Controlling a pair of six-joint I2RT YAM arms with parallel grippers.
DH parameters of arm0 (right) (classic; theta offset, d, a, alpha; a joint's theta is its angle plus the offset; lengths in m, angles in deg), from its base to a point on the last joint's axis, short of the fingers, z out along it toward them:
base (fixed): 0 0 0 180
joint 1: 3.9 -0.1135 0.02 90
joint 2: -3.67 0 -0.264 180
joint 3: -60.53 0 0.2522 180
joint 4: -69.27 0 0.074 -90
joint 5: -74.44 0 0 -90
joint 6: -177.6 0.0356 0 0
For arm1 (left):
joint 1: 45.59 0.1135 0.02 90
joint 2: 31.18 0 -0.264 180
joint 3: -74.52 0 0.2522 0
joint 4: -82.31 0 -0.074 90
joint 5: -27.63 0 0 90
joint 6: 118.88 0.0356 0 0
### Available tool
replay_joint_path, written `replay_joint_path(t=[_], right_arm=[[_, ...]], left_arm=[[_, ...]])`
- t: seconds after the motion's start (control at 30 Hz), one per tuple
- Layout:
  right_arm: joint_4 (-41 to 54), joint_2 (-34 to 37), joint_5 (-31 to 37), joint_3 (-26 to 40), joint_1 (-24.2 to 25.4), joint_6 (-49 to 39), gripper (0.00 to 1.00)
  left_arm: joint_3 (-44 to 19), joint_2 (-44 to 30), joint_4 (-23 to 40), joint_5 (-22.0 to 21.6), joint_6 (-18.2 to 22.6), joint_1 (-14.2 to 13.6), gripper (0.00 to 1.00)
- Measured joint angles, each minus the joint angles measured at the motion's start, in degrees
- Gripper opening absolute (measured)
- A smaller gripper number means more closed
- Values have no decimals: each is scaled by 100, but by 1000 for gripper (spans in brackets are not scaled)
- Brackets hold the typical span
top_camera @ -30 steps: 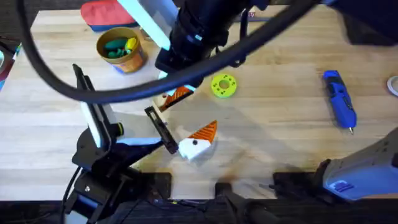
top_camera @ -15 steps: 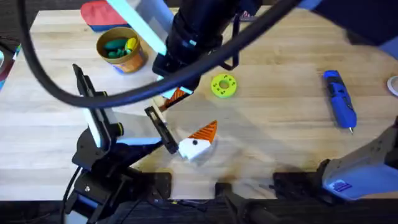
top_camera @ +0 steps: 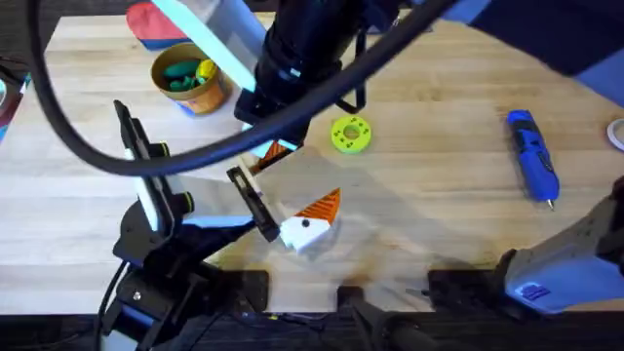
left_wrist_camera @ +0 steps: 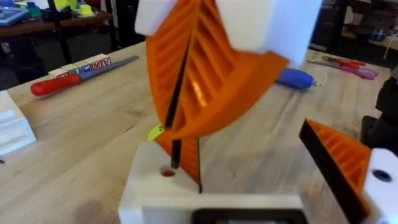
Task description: Pick up the gripper from the table and insert it into the empty holder that is missing its gripper. Then pick up a screw, insert it into the mounting hole, and use the screwdriver to tighten it. Finally, clean up the table by picking up the vegetable and placing it into the bucket.
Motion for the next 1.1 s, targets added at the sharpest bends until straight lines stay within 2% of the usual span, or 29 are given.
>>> replay_joint_path(t=[1.1], right_arm=[[142, 197, 63, 26, 0, 0, 4]], left_arm=[[0, -3, 9, -2, -22, 0, 986]])
